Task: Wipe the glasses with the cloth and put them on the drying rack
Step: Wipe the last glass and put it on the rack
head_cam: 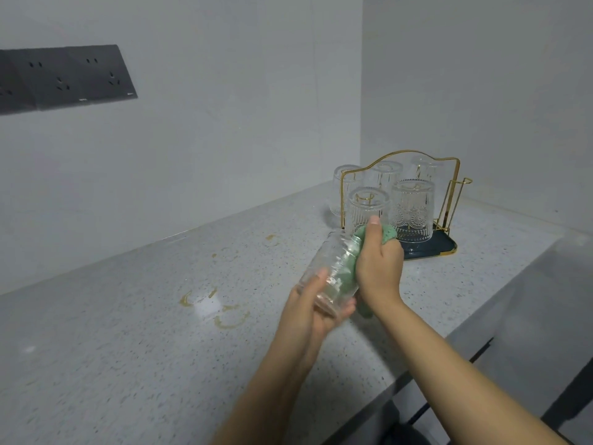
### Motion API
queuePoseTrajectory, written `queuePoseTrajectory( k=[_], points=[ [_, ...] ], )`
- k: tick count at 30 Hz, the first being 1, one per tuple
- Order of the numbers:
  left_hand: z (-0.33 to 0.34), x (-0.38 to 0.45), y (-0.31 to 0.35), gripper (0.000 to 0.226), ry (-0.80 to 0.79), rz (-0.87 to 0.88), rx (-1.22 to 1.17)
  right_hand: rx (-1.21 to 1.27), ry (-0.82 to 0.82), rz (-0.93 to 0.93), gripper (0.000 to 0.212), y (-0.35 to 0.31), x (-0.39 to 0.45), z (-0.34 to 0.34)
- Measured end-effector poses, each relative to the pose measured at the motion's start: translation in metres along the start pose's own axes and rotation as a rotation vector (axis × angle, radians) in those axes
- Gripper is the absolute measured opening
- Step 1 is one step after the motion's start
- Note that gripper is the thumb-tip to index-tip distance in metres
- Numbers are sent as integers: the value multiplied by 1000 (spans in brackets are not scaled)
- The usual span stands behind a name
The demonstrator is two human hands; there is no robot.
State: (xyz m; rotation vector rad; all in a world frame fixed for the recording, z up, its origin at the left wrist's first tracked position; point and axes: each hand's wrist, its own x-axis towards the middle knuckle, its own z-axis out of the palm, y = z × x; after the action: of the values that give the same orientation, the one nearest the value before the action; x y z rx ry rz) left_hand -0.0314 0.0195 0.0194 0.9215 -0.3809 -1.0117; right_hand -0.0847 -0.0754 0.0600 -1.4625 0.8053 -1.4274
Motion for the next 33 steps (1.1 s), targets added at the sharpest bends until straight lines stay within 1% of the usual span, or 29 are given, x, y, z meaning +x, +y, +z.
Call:
queuePoseTrajectory(
  k=[1, 2, 3, 4, 5, 6, 9, 10, 11, 12, 15, 16, 17, 18, 19, 22, 23, 24, 25, 26, 28, 29, 30, 31, 32, 33],
  points=[
    [1, -2, 4, 55, -46, -117, -163, 17, -7, -16, 56, 0, 0, 0],
    [1, -2, 7, 56, -85, -208, -255, 20, -7, -31, 55, 0, 0, 0],
    [1, -3, 8, 58, -117, -258, -285, 19, -4, -40, 56, -1, 0, 0],
    [1, -1, 8, 59, -129, -262, -257, 18, 6, -38, 56, -1, 1, 1],
    [1, -1, 7, 60, -122, -233, -207, 17, 21, -28, 57, -2, 1, 1],
    [1, 1, 5, 61, -89, -164, -124, 12, 36, -13, 58, -2, 2, 2],
    [-5, 6, -5, 74, 38, 126, 245, -43, 63, 16, 60, -1, 5, 4],
    [-7, 8, -7, 72, 62, 169, 324, -51, 60, 22, 61, 0, 5, 3],
    [-7, 8, -7, 66, 72, 166, 321, -46, 47, 25, 61, 1, 5, 3],
    [-6, 7, -6, 61, 54, 116, 236, -27, 26, 19, 60, 2, 4, 3],
    [-2, 1, 5, 55, -97, -194, -181, 30, -15, -14, 55, 3, 2, 2],
    [-2, -1, 7, 56, -141, -254, -243, 34, -10, -18, 54, 2, 1, 2],
    [-1, -1, 7, 56, -158, -269, -244, 38, 0, -15, 53, 2, 1, 2],
    [0, 0, 7, 57, -148, -244, -207, 48, 14, -5, 53, 1, 2, 2],
    [-1, 1, 4, 58, -111, -181, -135, 59, 27, 12, 53, 0, 2, 1],
    [-3, 6, -6, 58, 16, 115, 215, 21, 65, 59, 56, -1, 5, 1],
    [-3, 6, -9, 61, 36, 172, 304, 3, 74, 69, 57, 0, 6, 1],
    [-3, 6, -11, 62, 37, 182, 324, -10, 75, 73, 57, 0, 6, 1],
    [-2, 6, -10, 60, 29, 143, 260, -12, 63, 65, 57, 1, 6, 0],
    [-1, 4, -6, 58, 10, 60, 129, 1, 44, 51, 57, 2, 5, 1],
    [-2, 1, 2, 62, -76, -161, -150, 35, 15, 24, 55, 4, 2, 0],
    [-3, 1, 4, 66, -115, -243, -213, 42, 15, 12, 54, 5, 2, -1],
    [-3, 1, 5, 69, -137, -282, -216, 45, 23, 8, 54, 5, 2, -1],
    [-3, 1, 5, 70, -131, -275, -176, 46, 35, 15, 53, 6, 3, -1],
    [-2, 2, 3, 69, -107, -228, -109, 44, 52, 29, 53, 5, 4, -1],
    [-2, 3, 0, 66, -65, -145, -18, 36, 73, 46, 54, 5, 5, 0]
  ],
)
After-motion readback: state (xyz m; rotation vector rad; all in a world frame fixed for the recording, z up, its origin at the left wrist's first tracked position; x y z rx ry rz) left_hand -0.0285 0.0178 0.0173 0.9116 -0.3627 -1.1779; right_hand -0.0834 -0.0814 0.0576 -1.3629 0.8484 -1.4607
